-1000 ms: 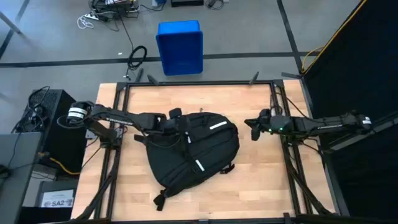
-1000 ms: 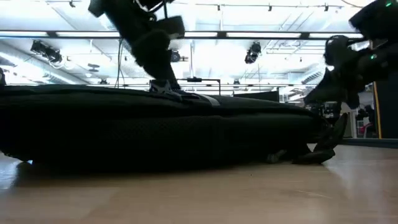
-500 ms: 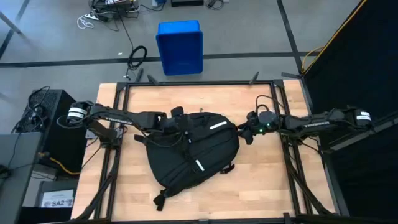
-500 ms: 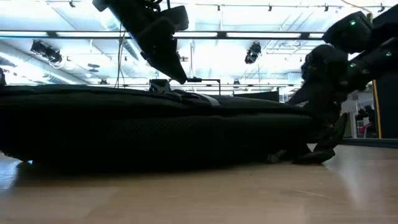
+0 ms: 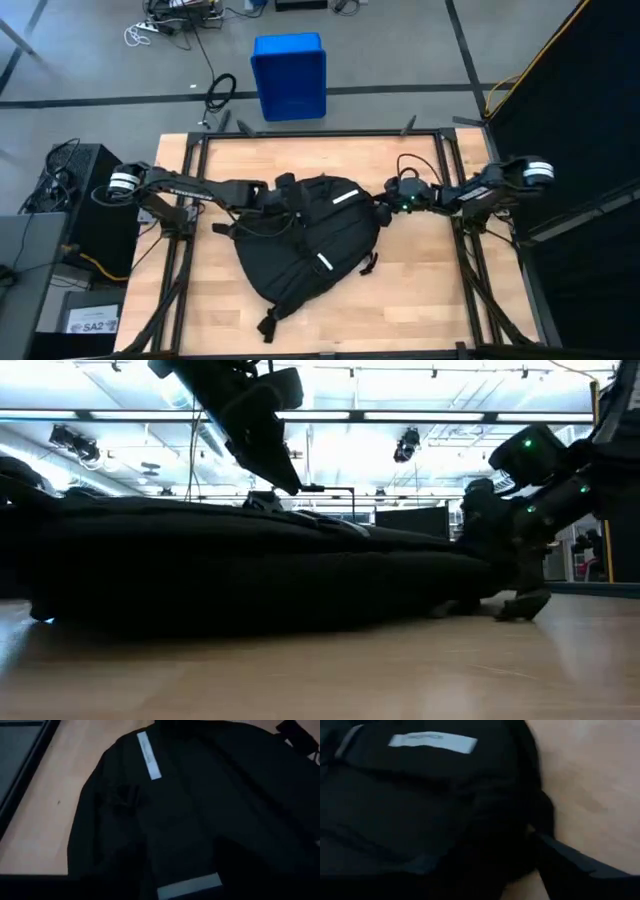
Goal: Unpack backpack
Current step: Open the backpack
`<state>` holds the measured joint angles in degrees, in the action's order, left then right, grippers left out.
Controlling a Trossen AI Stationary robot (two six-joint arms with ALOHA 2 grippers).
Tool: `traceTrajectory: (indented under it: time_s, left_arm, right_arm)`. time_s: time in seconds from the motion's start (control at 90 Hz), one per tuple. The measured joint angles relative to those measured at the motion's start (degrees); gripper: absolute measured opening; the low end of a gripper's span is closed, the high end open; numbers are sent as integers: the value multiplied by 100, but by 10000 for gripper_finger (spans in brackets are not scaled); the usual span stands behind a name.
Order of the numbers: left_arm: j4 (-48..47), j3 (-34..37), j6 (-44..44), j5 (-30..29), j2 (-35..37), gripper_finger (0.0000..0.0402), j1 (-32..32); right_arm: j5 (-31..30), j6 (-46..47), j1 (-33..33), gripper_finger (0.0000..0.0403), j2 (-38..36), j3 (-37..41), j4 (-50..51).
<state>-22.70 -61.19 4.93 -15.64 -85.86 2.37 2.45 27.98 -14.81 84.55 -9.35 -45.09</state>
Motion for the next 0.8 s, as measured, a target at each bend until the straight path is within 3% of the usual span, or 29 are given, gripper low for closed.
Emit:
traceTrajectory:
  time_s: [0.089, 0.2, 0.333, 0.433, 0.567, 0.8]
  left_arm:
    - [-65, -27, -25, -14, 0, 195, 0]
    - [-645, -359, -157, -246, 0, 195, 2]
    - [-1146, -803, -172, -711, 4, 195, -6]
    - [-1167, -1135, -522, -729, 4, 200, -43]
    - [-1107, -1574, -769, -450, 4, 217, -159]
    - [-1182, -2122, -538, 373, -39, 251, -741]
  right_arm:
    - [492, -283, -76, 116, 160, -166, -140]
    - [652, -746, -128, 22, 170, -385, -78]
    - [706, -1093, -131, 14, 28, -644, -138]
    - [801, -1235, -88, 4, -195, -926, -203]
    - [831, -1589, 56, 2, -483, -1325, -68]
    - [695, -2067, 411, 1, -655, -2135, 1051]
